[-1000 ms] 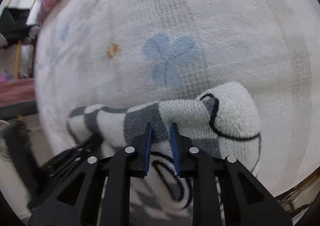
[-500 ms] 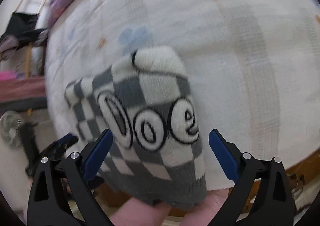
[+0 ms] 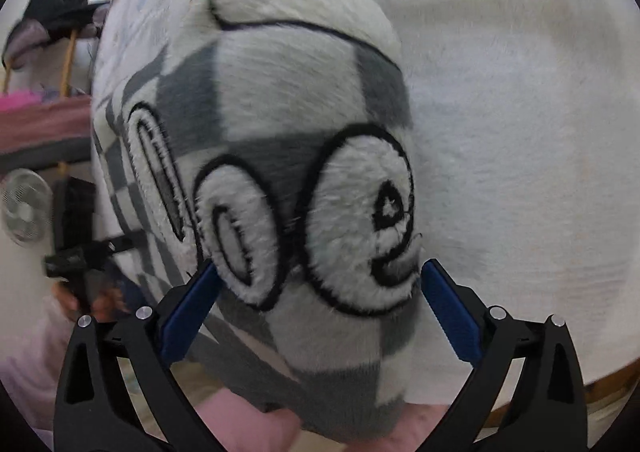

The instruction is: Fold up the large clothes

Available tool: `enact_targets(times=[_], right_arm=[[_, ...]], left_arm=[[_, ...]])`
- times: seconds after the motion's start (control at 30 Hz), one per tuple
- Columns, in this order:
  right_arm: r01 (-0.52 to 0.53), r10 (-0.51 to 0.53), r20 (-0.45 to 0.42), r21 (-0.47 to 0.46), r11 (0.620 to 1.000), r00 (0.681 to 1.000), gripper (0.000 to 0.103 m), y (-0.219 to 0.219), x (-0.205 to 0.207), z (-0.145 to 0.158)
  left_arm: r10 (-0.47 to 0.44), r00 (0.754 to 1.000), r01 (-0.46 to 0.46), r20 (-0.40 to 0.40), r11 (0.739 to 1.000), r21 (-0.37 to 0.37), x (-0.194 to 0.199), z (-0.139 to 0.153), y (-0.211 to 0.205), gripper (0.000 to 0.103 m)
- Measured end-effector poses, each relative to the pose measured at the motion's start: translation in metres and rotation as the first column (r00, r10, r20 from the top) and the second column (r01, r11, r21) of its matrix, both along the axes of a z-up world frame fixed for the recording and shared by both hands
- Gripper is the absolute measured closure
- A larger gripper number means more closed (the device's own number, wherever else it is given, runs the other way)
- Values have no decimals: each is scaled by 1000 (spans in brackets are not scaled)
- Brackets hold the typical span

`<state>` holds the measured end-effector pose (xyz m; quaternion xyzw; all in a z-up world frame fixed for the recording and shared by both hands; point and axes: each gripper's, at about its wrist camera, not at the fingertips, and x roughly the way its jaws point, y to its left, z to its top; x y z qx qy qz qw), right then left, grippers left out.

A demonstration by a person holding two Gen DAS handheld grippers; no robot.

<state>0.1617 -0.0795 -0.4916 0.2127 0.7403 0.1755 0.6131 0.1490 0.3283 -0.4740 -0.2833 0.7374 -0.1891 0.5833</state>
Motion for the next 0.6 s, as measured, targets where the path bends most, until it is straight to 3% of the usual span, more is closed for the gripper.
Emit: enact_targets(times=[0.1,0.17,0.27,0.37,0.47,0.6], right_arm=[[75,-62,-83,162,984,995,7,-12,-3,-27],[133,-89,-161,283,950,983,6,-17,-4,-50],[145,-89,-170,350,925,981,6,-11,-3,-65],[172,-121,-177,306,936,977,5,1,1,-67],[220,-185,-164,230,948,969,5,8,-1,-62],[265,-233,-199,153,952,952,11,13,1,-48]], left_arm=[[-14,999,9,-48,994,-109,-9,-25,-9,5],[11,999,-18,-41,986,-167,-9,-31,-6,5],[26,999,-35,-44,976,-216,-10,-37,-1,5],[90,995,-94,-30,981,-172,-14,-36,-4,5],[194,981,-195,-26,979,-51,-20,-29,-12,4],[245,969,-246,29,968,48,-30,-3,-20,21]])
